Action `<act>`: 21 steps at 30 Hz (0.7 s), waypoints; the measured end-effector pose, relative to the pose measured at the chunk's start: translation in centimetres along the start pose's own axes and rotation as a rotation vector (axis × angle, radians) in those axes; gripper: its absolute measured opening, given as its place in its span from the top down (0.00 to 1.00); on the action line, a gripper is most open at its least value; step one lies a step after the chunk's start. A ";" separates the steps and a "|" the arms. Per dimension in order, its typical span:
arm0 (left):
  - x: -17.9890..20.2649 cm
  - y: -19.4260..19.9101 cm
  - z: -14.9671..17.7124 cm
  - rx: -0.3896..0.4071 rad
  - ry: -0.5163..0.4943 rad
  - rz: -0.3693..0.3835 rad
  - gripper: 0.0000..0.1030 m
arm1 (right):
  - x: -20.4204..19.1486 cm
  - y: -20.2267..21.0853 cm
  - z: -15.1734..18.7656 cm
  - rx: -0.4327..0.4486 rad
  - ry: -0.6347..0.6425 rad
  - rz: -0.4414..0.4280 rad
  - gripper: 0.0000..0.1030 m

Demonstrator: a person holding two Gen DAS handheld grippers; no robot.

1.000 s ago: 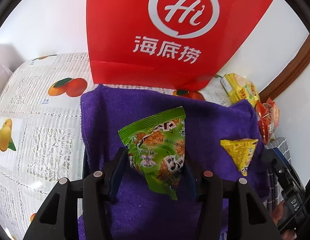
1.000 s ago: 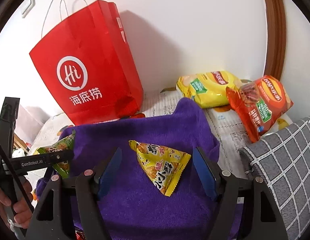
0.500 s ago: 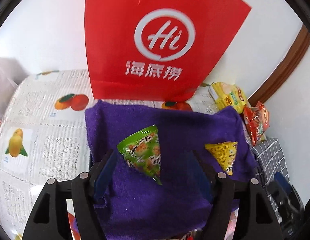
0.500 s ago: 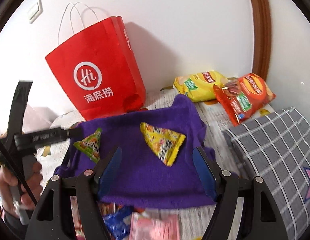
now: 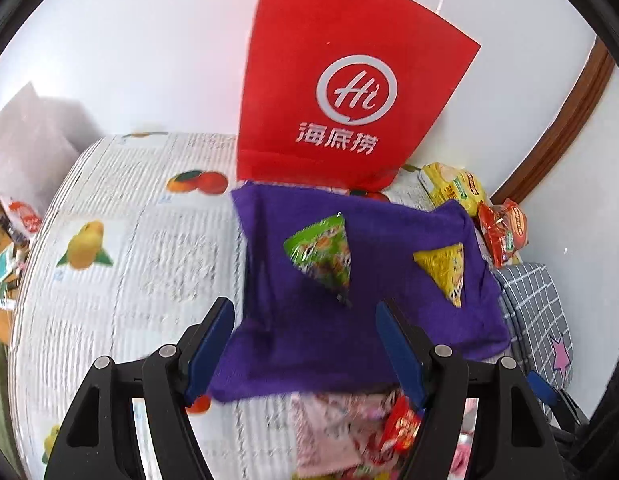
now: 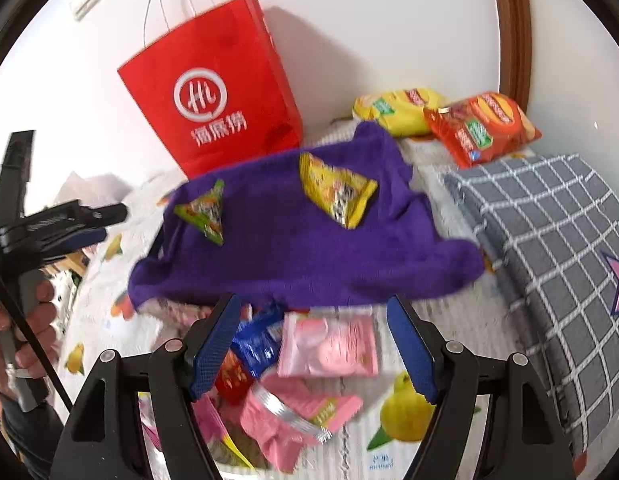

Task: Organize snacks
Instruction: 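Withdraw both tools from the towel toward the remaining snack pile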

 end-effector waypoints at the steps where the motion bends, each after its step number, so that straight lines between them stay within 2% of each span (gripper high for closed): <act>1: -0.3 0.1 0.5 -0.005 0.002 0.001 0.31 | 0.2 -0.3 0.4 -0.015 -0.005 0.014 0.27; 5: -0.8 0.2 2.0 -0.018 -0.006 0.018 0.31 | 0.7 -1.8 1.5 -0.079 -0.036 0.000 0.27; 8: -1.4 0.5 2.6 0.007 -0.003 0.020 0.31 | 0.7 -3.0 2.1 -0.129 -0.046 -0.022 0.27; 11: -2.0 0.7 3.3 0.012 -0.002 0.028 0.31 | 0.8 -4.3 2.7 -0.166 -0.037 0.009 0.27; 14: -2.3 0.6 3.8 0.012 -0.012 0.036 0.31 | 0.5 -4.9 2.8 -0.176 -0.023 0.022 0.27; 21: -3.1 -0.5 4.7 -0.015 -0.002 0.027 0.31 | 0.5 -6.3 3.2 -0.197 -0.043 -0.006 0.26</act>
Point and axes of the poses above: each gripper's, at about its wrist camera, not at the fingertips, and y roughly against the way its jaws point, x to its right, z to its underside, the point moved 7 cm from there along -y, roughly the way its jaws point, and after that the axes turned 3 degrees about -x, right-handed, at the moved point
